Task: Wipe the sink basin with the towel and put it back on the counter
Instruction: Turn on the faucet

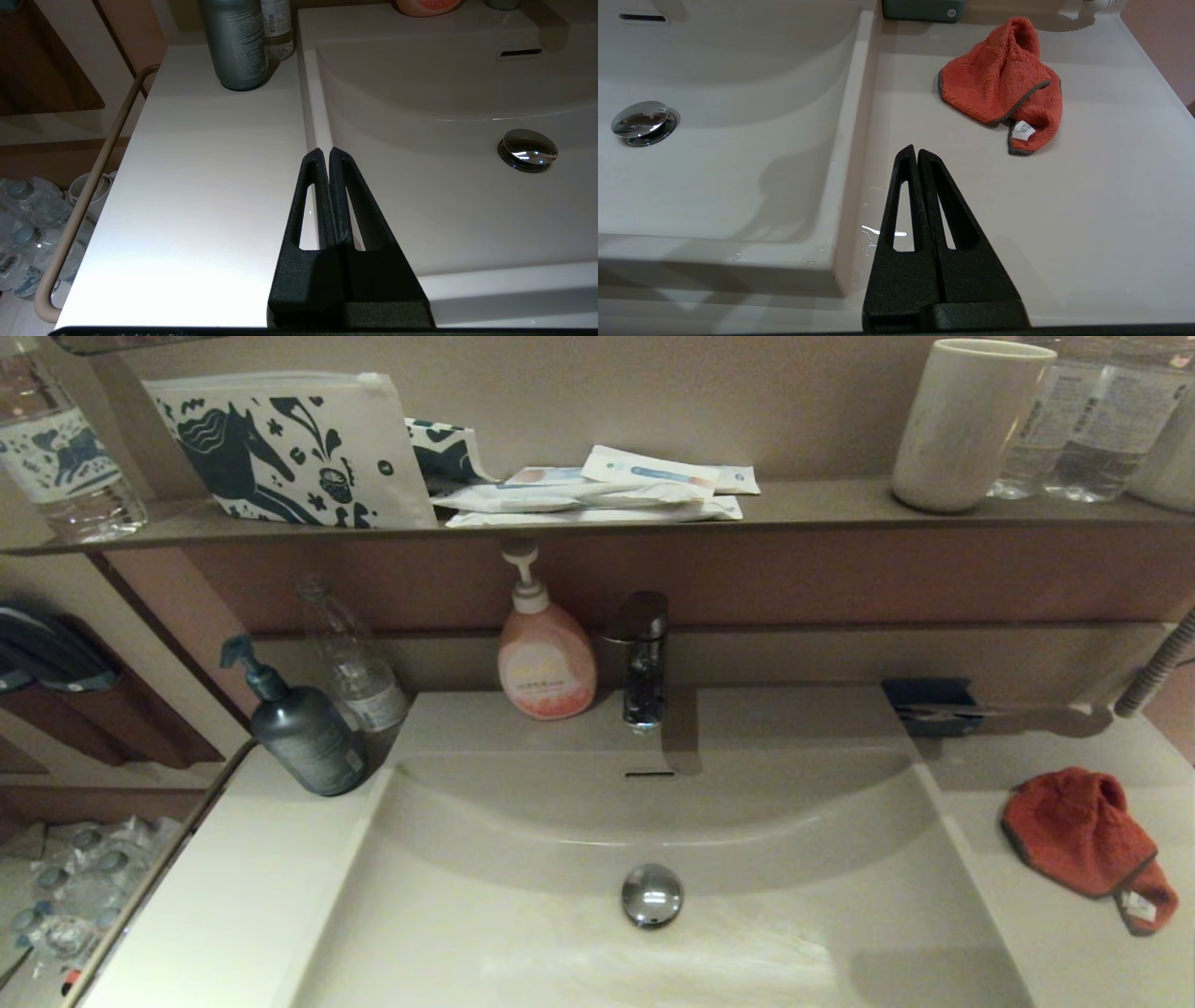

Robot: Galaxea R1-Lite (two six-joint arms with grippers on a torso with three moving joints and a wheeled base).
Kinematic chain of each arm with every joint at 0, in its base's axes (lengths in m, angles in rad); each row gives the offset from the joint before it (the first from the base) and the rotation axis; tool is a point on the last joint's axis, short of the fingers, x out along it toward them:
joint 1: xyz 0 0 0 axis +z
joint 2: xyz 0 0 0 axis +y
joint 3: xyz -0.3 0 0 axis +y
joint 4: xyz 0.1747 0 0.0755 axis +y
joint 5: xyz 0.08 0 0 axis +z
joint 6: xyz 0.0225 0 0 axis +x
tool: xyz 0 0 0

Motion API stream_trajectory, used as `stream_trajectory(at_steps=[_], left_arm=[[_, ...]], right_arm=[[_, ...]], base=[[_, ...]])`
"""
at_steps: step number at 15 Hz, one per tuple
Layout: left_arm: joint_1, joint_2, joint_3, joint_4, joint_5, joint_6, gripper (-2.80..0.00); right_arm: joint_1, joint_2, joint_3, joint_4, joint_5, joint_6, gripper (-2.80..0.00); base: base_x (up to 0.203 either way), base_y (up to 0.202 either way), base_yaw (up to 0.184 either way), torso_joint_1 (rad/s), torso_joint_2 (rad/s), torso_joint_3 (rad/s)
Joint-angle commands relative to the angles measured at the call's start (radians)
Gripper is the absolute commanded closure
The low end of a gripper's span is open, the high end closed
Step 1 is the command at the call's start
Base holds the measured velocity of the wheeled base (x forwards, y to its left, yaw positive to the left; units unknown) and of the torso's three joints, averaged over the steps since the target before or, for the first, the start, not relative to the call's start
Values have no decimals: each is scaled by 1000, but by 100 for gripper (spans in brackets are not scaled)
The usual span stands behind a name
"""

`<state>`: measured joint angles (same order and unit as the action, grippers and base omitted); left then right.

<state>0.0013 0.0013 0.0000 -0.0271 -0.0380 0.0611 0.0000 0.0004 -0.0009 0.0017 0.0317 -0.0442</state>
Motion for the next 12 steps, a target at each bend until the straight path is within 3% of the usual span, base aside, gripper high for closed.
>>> stream_trajectory(at_steps=[1,12], left_arm=[[0,0,0,-1,0,0,0],[0,0,0,-2,0,0,0]], right_arm=[[0,0,0,0,1,0,0],[0,0,1,0,1,0,0]], base=[[0,0,0,0,0,0],[0,0,0,0,0,0]])
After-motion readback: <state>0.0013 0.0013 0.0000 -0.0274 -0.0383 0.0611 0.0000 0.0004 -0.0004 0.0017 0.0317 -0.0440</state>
